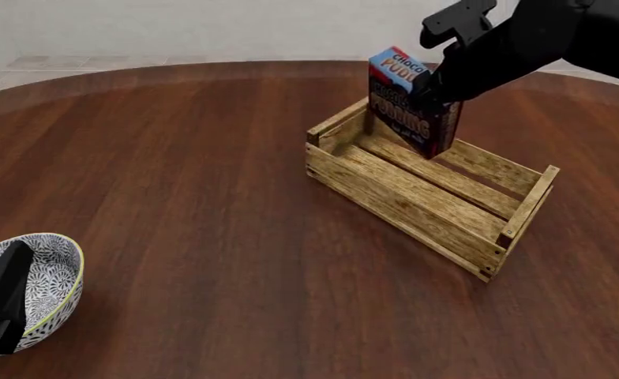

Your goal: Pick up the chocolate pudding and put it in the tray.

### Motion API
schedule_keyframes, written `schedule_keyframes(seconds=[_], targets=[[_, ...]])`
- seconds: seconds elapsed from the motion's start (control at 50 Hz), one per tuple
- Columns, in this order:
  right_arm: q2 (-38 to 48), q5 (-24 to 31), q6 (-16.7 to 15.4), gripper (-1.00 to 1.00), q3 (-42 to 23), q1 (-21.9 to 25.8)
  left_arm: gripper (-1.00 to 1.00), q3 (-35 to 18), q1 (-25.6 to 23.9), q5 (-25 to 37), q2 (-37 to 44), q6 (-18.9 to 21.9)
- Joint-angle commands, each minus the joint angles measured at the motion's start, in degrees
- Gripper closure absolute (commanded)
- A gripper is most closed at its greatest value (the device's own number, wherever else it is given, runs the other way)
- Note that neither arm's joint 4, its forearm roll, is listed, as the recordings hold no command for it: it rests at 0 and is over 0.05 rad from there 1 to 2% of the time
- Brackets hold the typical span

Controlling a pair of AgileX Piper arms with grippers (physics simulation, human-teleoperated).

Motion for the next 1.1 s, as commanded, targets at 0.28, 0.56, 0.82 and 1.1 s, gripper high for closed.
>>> schedule_keyframes(seconds=[0.28, 0.56, 0.82, 1.1], targets=[[0.54, -1.79, 1.96, 1.0, 1.45, 0.34, -1.0, 0.0, 0.01, 0.0, -0.01, 0.0], [0.39, -3.15, 2.53, 1.0, 3.39, 0.36, -1.0, 0.0, 0.01, 0.0, -0.01, 0.0], [0.96, -3.5, 2.16, 1.0, 3.61, 0.15, -1.0, 0.0, 0.0, 0.0, 0.0, 0.01], [1.55, -4.0, 1.9, 1.0, 4.05, -0.29, -1.0, 0.0, 0.0, 0.0, 0.01, 0.0]])
